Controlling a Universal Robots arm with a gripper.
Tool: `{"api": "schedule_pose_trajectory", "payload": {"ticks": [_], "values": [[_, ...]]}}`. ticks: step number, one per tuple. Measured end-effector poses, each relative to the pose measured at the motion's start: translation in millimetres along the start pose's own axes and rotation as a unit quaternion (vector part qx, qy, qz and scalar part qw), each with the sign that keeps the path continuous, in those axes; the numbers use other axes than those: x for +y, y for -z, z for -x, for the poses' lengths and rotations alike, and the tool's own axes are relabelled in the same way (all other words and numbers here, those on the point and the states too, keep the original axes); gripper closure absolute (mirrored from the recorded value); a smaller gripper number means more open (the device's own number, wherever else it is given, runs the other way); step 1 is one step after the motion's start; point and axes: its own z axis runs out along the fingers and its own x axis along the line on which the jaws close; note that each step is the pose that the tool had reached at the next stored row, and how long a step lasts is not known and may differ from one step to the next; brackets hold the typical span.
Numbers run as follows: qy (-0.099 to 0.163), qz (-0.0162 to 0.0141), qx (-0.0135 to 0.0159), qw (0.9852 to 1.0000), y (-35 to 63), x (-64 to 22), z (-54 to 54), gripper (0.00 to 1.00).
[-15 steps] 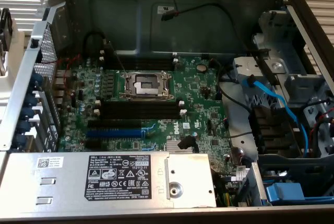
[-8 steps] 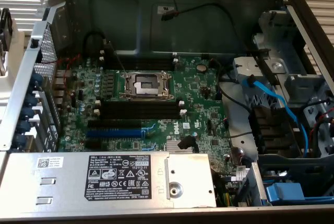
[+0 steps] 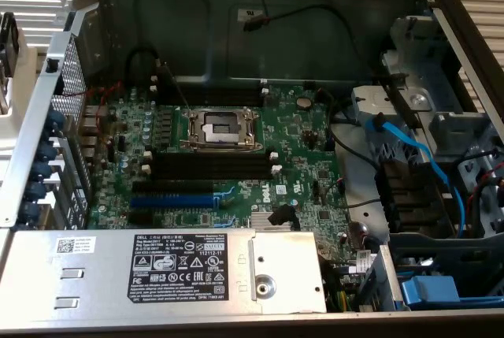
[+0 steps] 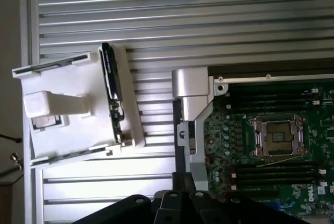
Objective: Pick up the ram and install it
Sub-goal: 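Reach for the ram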
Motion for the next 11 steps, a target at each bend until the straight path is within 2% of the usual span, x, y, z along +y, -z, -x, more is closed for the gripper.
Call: {"api": "schedule_pose_trajectory", "payload": {"ticks": [6,7,11], "values": [[0.0,0.0,0.0,1.0,-0.7,-2.0,-27.2,0.9],[0.0,0.0,0.0,1.0,-0.9,-2.6,-36.4,0.9],[0.0,0.0,0.0,1.0,-1.7,-4.0,-54.7,0.9]]}}
